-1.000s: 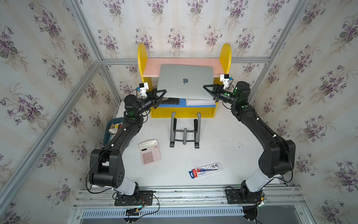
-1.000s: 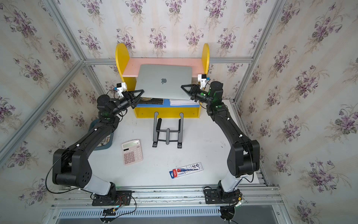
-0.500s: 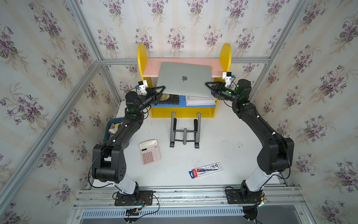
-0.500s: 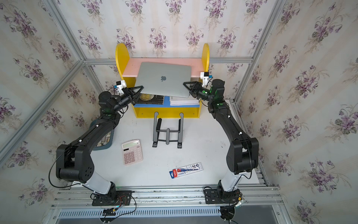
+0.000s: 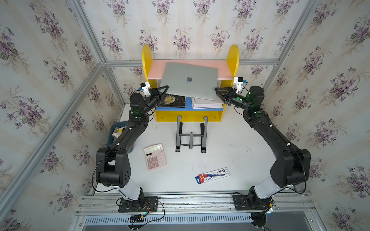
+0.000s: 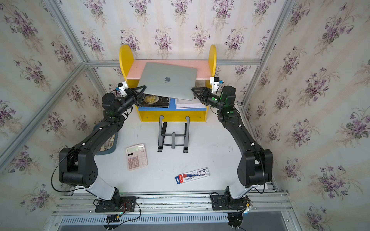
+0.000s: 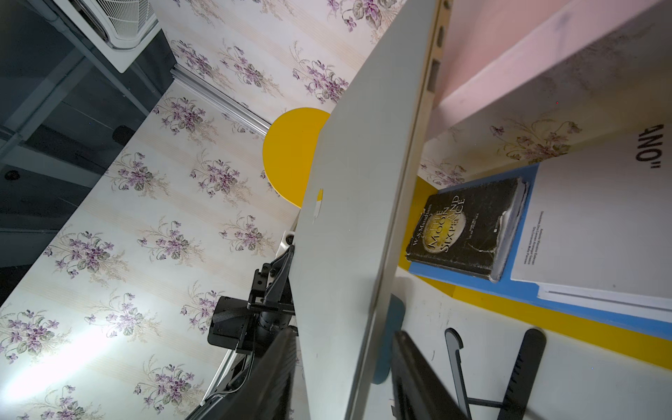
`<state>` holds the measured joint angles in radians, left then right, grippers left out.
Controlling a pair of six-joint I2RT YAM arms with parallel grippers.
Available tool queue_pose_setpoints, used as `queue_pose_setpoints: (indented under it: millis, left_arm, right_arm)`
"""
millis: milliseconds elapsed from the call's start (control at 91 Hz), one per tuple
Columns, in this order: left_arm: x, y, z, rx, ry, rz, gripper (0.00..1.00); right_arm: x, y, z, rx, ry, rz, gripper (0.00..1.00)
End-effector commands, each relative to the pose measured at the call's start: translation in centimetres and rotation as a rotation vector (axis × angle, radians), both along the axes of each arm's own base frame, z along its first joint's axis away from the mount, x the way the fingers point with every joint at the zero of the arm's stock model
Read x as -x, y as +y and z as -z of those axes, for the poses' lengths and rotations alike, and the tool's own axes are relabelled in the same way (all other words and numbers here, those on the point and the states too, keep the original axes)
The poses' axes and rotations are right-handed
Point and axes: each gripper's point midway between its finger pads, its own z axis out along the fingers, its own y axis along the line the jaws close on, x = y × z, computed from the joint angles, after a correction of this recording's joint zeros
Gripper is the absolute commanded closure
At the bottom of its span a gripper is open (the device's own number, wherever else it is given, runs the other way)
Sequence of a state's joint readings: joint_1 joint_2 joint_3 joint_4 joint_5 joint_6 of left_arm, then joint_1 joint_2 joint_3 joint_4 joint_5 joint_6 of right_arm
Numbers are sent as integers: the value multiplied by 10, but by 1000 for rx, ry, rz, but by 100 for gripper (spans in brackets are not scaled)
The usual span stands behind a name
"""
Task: Close the laptop lid and set it aside
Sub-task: Place the laptop on the shelf.
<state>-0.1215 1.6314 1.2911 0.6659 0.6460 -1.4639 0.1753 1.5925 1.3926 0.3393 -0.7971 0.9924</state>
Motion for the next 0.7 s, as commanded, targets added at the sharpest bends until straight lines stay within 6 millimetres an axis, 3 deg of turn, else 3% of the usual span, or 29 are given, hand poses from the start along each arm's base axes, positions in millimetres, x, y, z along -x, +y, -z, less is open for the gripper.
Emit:
queue_pose_setpoints:
  millis: [0,352,692]
  left_arm:
    - [-11,16,-7,14,-8,-110,100]
    - [-12,22,-11,26,8,-175,100]
    - [-18,16,-13,22,22,-204,100]
  right_arm:
    - [8,-3,-3,14,-51,11,55]
    - [37,-4,9,53,-64,9,65]
    - [54,31,14,103,-78,-73,78]
